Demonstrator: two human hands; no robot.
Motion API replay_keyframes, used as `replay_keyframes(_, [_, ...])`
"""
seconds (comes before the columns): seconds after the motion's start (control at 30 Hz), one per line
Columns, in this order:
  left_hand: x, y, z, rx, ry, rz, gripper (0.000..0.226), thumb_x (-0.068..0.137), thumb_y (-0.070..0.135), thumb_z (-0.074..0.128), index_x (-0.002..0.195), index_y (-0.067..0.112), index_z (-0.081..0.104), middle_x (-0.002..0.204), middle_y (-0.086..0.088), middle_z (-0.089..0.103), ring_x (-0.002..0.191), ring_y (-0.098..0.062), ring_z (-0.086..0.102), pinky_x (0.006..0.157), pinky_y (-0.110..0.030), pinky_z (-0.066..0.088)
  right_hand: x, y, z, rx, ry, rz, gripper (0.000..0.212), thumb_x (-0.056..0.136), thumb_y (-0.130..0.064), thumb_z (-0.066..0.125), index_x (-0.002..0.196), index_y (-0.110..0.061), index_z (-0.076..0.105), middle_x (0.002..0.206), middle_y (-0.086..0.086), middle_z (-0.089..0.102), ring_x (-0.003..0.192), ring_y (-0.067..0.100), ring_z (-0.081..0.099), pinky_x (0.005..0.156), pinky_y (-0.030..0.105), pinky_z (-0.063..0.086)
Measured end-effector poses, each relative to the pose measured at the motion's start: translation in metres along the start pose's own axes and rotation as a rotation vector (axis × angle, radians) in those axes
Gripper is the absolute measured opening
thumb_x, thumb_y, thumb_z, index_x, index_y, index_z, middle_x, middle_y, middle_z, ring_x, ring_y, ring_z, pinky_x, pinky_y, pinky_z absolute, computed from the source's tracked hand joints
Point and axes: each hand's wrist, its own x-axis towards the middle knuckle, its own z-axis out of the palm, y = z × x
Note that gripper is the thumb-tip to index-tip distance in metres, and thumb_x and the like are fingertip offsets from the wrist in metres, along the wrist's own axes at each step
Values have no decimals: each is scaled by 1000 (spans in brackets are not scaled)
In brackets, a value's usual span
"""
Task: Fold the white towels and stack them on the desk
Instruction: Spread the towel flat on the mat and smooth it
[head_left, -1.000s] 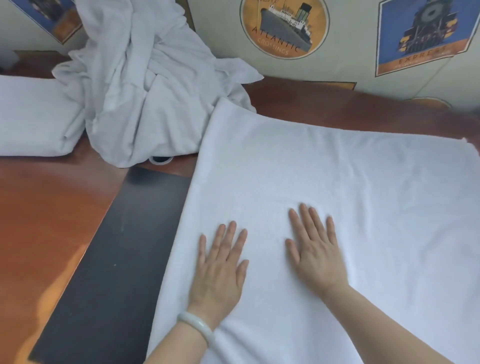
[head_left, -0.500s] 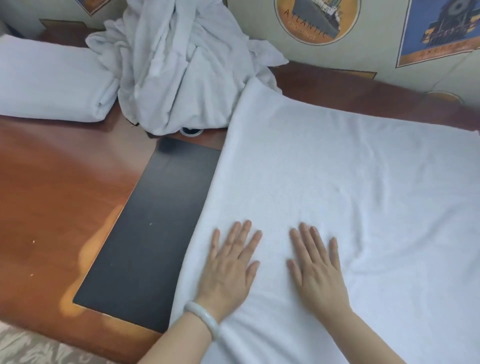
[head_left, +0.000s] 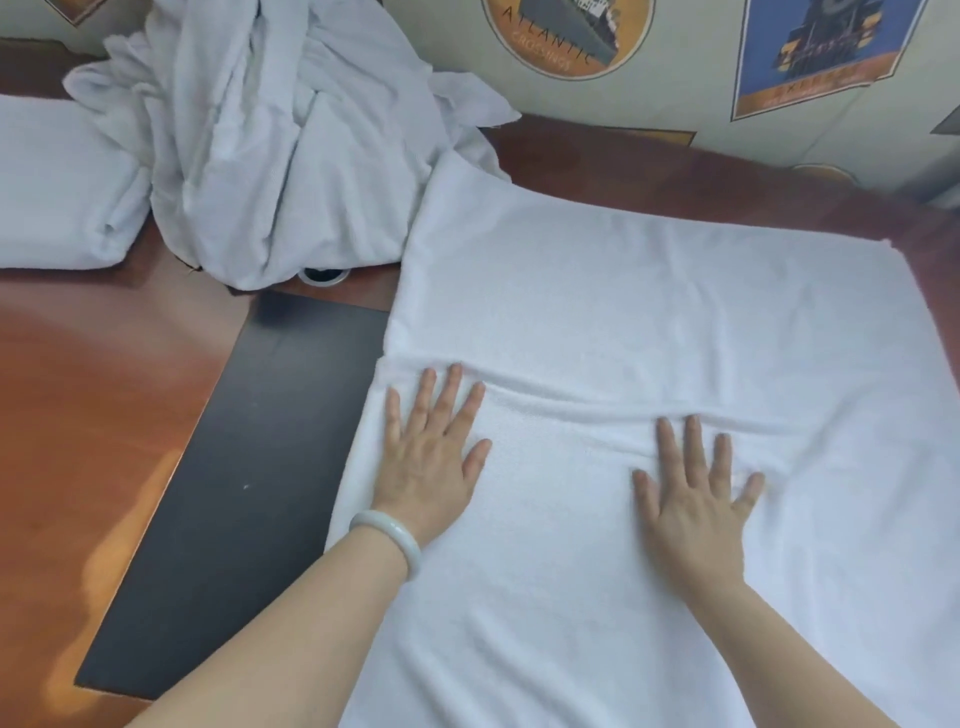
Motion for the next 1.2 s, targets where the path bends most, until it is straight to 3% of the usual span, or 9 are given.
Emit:
replay_keyframes(0.37, [70,0,-20,-17,-52,-38,66,98,53,9,158,27,2,165,1,-13,151,-23,-15,120,-55,-7,67,-11,-18,91,6,18,66,96,-61,10,155,-37,-6,164,-8,-14,150,25,-14,114,65,-8])
replay_keyframes(0.5, [-24,38,-17,-62,40,144,63,101,52,23,157,24,17,166,-5,4,152,-26,0,118,-61,11,-4,-33,-10,116,184,-141,65,100,-53,14,157,-25,8,165,-1,2,152,26,-5,118,60,-6])
replay_keyframes(0.57, [-71,34,-9,-48,-1,191,62,100,49,29,157,25,20,165,-3,8,152,-24,5,115,-62,19,-47,-35,9,77,152,-242,63,100,-51,18,157,-25,14,165,-2,9,152,22,1,118,61,0])
replay_keyframes(0.73, [-96,-45,-5,21,57,-192,61,103,45,16,157,17,19,165,-7,10,151,-28,11,119,-58,15,-52,-23,20,28,108,-208,62,100,-51,17,158,-29,10,164,-5,4,152,15,-2,120,57,1])
replay_keyframes(0.8, [-97,-35,-14,-12,87,-295,63,103,44,13,156,10,20,164,-14,10,151,-34,11,119,-58,16,-53,-27,20,24,99,-211,62,100,-51,15,158,-29,8,165,-5,2,152,15,-3,120,57,0])
replay_keyframes(0.83, [-99,-16,-17,-34,91,-255,63,103,43,16,156,9,20,164,-16,10,151,-34,9,119,-57,15,-54,-28,22,18,95,-207,62,100,-51,14,158,-29,8,165,-5,3,152,15,-3,120,57,0])
replay_keyframes(0.97, [-127,71,-3,-83,22,208,63,99,45,33,155,17,27,165,-7,12,152,-26,10,115,-57,20,-59,-40,19,63,137,-137,64,99,-48,18,157,-21,17,164,3,13,152,23,6,118,60,1])
replay_keyframes(1.1, [-134,71,7,-51,-2,214,60,96,37,36,152,15,34,164,-6,16,151,-26,16,111,-59,24,-105,-95,30,102,217,-313,57,102,-36,23,152,-10,29,161,10,24,150,26,16,120,55,9])
replay_keyframes(1.2, [-138,44,1,-23,-6,183,56,99,35,29,153,21,33,164,-5,16,151,-24,15,113,-62,25,-115,-99,41,159,188,-302,56,104,-36,19,154,-13,28,162,7,21,151,22,13,119,51,14])
